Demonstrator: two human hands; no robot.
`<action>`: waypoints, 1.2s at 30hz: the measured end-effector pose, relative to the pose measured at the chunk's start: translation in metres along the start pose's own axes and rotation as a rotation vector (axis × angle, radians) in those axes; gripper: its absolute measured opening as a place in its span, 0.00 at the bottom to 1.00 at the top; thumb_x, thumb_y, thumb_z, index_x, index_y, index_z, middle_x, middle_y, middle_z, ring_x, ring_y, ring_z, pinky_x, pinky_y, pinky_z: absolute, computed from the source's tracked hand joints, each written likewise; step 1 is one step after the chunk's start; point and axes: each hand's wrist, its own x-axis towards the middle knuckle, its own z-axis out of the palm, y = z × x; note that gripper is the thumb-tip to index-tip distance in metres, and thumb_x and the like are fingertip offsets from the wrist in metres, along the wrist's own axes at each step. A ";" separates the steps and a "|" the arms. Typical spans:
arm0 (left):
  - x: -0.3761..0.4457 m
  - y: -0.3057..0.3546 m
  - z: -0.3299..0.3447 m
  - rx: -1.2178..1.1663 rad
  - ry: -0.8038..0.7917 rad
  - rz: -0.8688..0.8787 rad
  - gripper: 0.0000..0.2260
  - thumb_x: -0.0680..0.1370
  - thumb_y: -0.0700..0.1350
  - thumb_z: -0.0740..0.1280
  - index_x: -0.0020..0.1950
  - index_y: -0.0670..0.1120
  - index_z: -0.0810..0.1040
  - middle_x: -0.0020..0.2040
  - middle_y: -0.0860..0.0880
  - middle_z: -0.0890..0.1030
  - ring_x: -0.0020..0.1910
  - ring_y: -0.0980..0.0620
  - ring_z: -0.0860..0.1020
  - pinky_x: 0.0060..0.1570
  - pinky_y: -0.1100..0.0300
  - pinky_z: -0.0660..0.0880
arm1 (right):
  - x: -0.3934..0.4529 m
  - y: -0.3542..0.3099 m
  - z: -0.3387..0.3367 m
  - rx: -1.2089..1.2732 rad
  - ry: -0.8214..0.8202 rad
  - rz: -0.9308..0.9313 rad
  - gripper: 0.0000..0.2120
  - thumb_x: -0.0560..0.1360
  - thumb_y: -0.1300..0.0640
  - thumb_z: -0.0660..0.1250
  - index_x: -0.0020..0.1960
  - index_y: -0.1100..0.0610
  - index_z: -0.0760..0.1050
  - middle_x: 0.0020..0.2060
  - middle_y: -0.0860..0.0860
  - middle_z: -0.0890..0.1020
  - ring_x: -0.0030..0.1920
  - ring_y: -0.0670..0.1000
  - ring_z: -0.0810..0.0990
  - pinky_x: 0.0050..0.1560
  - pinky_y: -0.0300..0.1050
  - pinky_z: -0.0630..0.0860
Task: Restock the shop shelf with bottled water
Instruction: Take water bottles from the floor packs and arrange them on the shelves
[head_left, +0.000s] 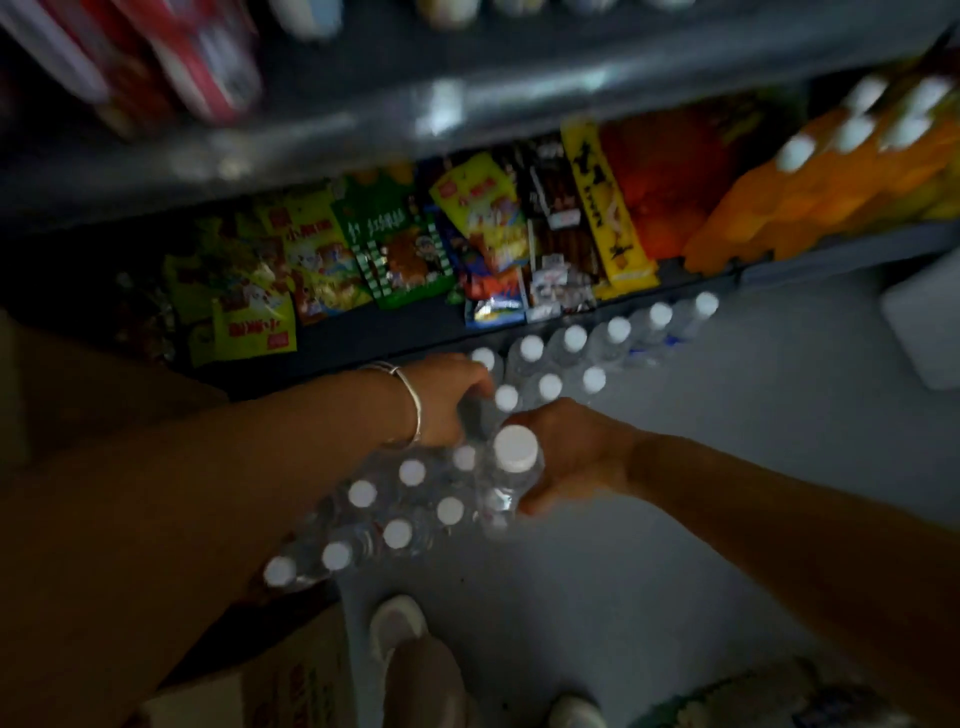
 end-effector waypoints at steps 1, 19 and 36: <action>-0.017 0.010 -0.023 -0.010 -0.030 -0.019 0.30 0.70 0.40 0.72 0.69 0.48 0.66 0.66 0.46 0.69 0.64 0.47 0.71 0.61 0.58 0.70 | -0.015 -0.016 -0.022 0.019 0.003 -0.017 0.24 0.64 0.53 0.77 0.58 0.53 0.74 0.53 0.50 0.79 0.54 0.49 0.77 0.53 0.39 0.74; -0.466 0.173 -0.433 -0.188 0.173 0.081 0.17 0.71 0.28 0.68 0.56 0.44 0.75 0.52 0.47 0.80 0.51 0.52 0.77 0.45 0.64 0.77 | -0.335 -0.401 -0.406 0.082 0.502 -0.538 0.14 0.68 0.55 0.74 0.50 0.61 0.80 0.37 0.52 0.80 0.33 0.44 0.76 0.33 0.38 0.72; -0.687 0.135 -0.652 -0.281 0.938 0.197 0.16 0.72 0.28 0.65 0.58 0.40 0.74 0.50 0.42 0.79 0.44 0.48 0.78 0.44 0.59 0.77 | -0.396 -0.682 -0.602 0.151 0.991 -0.817 0.14 0.64 0.46 0.70 0.30 0.54 0.70 0.24 0.51 0.65 0.25 0.49 0.60 0.28 0.41 0.55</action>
